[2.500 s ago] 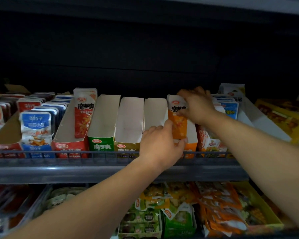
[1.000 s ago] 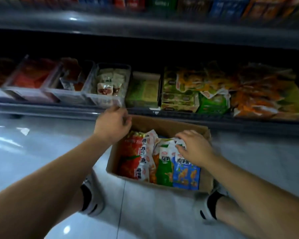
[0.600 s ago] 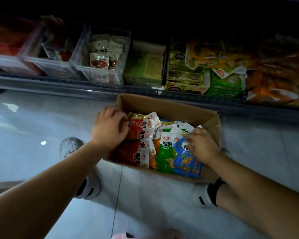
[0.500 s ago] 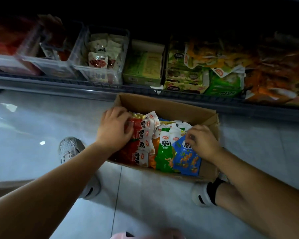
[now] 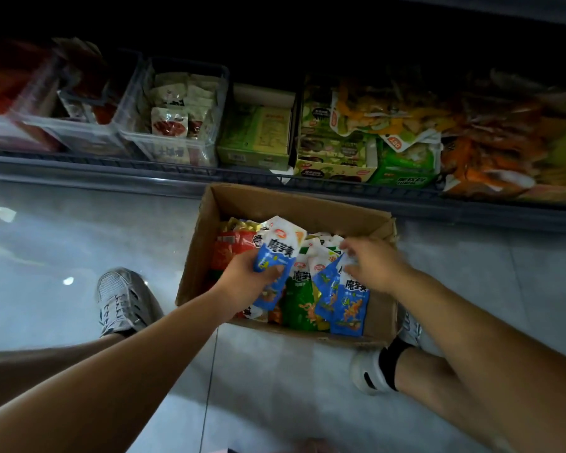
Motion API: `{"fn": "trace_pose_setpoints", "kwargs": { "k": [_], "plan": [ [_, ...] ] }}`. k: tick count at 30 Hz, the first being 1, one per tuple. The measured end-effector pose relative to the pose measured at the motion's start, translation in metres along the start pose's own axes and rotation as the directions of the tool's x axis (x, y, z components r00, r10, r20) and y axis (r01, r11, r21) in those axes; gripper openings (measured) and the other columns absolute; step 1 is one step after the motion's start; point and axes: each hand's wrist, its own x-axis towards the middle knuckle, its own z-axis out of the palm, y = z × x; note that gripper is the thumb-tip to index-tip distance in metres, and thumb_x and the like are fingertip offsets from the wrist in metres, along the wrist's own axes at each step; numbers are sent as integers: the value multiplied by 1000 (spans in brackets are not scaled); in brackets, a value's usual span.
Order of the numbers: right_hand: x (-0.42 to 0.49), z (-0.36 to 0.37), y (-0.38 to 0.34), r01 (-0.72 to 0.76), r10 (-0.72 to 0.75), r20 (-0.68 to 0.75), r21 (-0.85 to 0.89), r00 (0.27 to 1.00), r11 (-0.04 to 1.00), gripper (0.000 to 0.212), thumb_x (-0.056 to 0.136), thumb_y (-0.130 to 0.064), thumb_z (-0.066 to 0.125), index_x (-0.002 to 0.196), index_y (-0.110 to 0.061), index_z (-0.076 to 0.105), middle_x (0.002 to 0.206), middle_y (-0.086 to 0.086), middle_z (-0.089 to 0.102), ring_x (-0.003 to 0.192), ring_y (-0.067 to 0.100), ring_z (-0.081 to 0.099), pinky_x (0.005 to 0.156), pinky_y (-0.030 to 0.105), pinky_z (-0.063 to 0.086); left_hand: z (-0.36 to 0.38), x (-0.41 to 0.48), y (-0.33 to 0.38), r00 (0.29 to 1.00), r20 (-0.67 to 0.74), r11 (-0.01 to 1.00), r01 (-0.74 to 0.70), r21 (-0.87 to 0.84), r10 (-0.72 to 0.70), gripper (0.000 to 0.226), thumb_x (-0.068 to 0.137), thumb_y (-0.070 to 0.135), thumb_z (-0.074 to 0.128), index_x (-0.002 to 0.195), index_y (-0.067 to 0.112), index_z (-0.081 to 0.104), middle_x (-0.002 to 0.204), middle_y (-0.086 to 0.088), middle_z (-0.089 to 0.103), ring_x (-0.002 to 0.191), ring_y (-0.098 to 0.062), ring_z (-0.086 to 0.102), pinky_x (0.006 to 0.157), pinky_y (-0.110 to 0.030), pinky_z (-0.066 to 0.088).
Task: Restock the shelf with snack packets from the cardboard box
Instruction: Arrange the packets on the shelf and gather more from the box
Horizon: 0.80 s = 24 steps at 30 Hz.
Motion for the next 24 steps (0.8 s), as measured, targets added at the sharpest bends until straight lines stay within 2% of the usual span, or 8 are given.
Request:
{"fn": "trace_pose_setpoints", "kwargs": {
  "k": [2,4,8,10,15,18,21,24],
  "plan": [
    [3,18,10,12,19,86,-348,996,937,54,90,-32,66,139,-21,48,132,8,58,119,28,55,95,37,49,-9,1,-7,999,-38,996,31,-80,-34,14,95,20,72,109,22,68,105,-5,78,94,-21,77,82,-42,64],
    [4,31,11,22,5,65,-401,998,916,54,88,-25,65,139,-20,46,131,8,56,116,29,56,91,36,50,-13,2,-13,997,-45,994,51,-98,-55,21,95,20,72,115,19,68,108,-4,78,95,-21,77,85,-46,63],
    [1,32,11,9,-7,9,-185,1000,983,17,94,-23,64,111,-21,61,115,4,58,99,25,60,78,35,52,-12,0,-13,998,-34,996,52,-77,-55,24,95,21,71,119,20,66,110,-2,76,100,-21,75,90,-49,62],
    [-2,22,13,12,-16,37,86,999,996,7,94,-26,67,95,-19,66,100,-1,62,91,20,61,78,34,52,-11,1,-11,998,-35,997,52,-61,-54,24,96,22,71,119,22,66,112,-1,76,102,-20,74,92,-49,61],
    [-10,-24,-1,57,-83,23,551,996,832,13,94,-18,67,90,-29,65,98,0,66,91,18,66,65,30,59,-7,-5,-2,999,33,997,8,-74,-6,34,88,31,79,119,28,66,111,5,77,107,-17,73,91,-40,61],
    [-11,-41,-20,121,-117,-47,608,992,784,15,94,-16,68,88,-29,67,91,-6,69,85,11,69,67,39,61,-1,-10,5,989,148,992,0,-128,19,41,82,31,81,120,24,66,111,2,78,105,-18,74,88,-40,62],
    [-13,-46,-44,164,-159,-68,657,985,736,14,92,-13,70,89,-27,68,87,-9,70,74,0,68,61,30,59,7,-14,10,978,206,988,5,-153,27,29,90,13,75,117,18,66,105,0,79,97,-17,77,77,-31,63],
    [-10,-39,-56,124,-131,-58,798,990,589,15,90,-8,71,97,-21,67,92,0,70,74,4,71,58,25,59,8,-13,7,983,185,994,31,-101,-12,24,93,13,74,116,17,68,108,-4,79,96,-20,77,80,-37,64]
  ]
}}
